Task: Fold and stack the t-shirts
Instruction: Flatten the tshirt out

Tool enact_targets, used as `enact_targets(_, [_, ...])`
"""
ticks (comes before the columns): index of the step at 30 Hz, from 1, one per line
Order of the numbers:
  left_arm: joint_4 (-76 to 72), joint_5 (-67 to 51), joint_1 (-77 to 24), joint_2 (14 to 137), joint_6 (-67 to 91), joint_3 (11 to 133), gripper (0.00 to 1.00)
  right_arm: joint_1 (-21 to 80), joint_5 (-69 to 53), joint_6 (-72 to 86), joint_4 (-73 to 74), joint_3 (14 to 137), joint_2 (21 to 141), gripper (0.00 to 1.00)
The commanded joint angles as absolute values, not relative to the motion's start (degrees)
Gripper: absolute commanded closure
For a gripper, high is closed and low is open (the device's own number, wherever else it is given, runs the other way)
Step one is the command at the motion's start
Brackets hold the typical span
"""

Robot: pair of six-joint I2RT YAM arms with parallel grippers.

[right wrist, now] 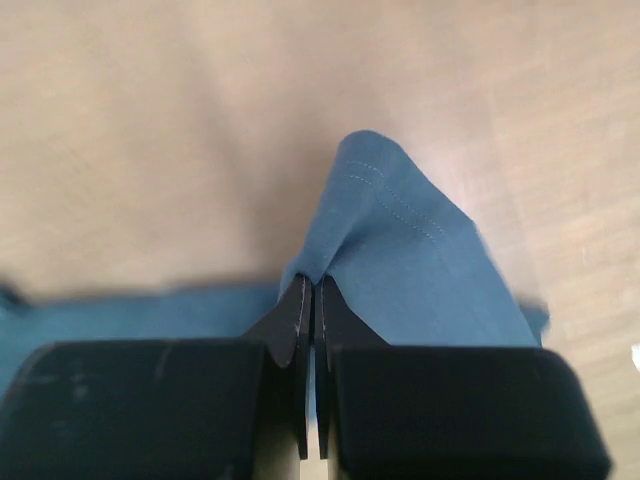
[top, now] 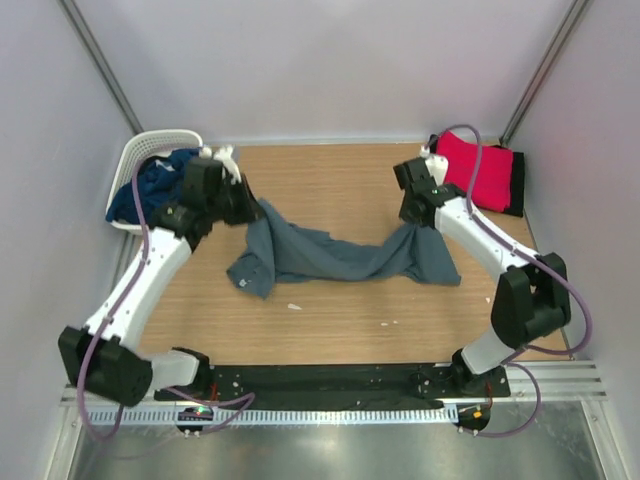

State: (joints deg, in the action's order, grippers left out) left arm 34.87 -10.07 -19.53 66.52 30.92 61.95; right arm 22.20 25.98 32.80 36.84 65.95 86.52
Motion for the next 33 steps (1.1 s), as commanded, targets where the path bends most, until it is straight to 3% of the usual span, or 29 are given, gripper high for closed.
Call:
enact_targets(1, [25.41,-14.39,-13.37,78.99,19.53,82.26,1.00,19.61,29.10,27.69,30.32,83.32,91.92,0.99])
enact_targets(5, [30.21,-22.23,-7.30,94.01,14.69,112.08,1.00,15.83,22.95,24.53,30.41,105.57,98.51,0.99])
enact_targets(6, [36.59,-23.89,-6.60,97.18,13.46,129.12,1.00,15.12,21.37,22.52,30.41,109.21,99.57,0.99])
enact_targets(9, [48.47,-24.17,-5.98,109.22,7.57,156.86,1.00,15.12,20.30,18.91,30.32,119.69,101.78,0.99])
enact_targets(10, [49.21,-24.17,-5.80,109.60,6.34,158.54,1.00,15.03,20.22,18.46,30.32,121.80,101.43,0.99])
enact_targets(12, [45.37,-24.87,-5.80,104.62,3.44,153.23,1.00,15.12,20.48,17.67,29.89,121.82,100.38,0.99])
enact_targets(13, [42.48,-25.83,-5.89,97.28,2.99,140.58,1.00,15.12,20.83,17.49,29.97,120.08,99.15,0.99])
enact_targets(15, [37.27,-27.68,-5.80,91.26,1.59,129.69,1.00,15.12,20.92,17.67,29.88,116.21,97.04,0.99])
enact_targets(22, [37.53,-31.73,-8.78,68.84,2.01,96.81,1.00,15.12,22.67,23.72,29.62,85.12,80.79,0.99])
enact_targets(26, [37.96,-31.13,-17.11,59.34,5.97,75.66,1.00,15.03,24.78,29.61,30.23,62.09,69.02,0.99])
enact_targets(28, [39.19,-25.07,-24.50,56.35,7.64,69.64,0.99,14.77,25.23,33.48,31.72,53.93,64.17,0.90])
enact_targets(29, [40.59,-23.40,-26.70,55.99,10.08,66.48,0.98,14.77,24.44,34.18,32.34,52.31,63.55,0.69])
enact_targets(30, [41.30,-22.60,-29.85,55.55,11.59,62.18,0.93,14.59,22.78,35.58,34.61,51.34,63.28,0.52])
enact_targets(31, [42.27,-22.94,-31.19,55.63,13.08,60.22,0.68,14.59,22.07,35.94,36.02,51.07,64.06,0.36])
enact_targets(32, [44.19,-23.46,-32.59,55.46,15.71,58.81,0.51,14.59,21.63,35.95,37.34,51.67,64.59,0.24])
enact_targets(33, [45.17,-25.29,-35.39,55.28,16.78,57.41,0.01,14.59,21.45,35.34,40.05,52.64,65.38,0.23])
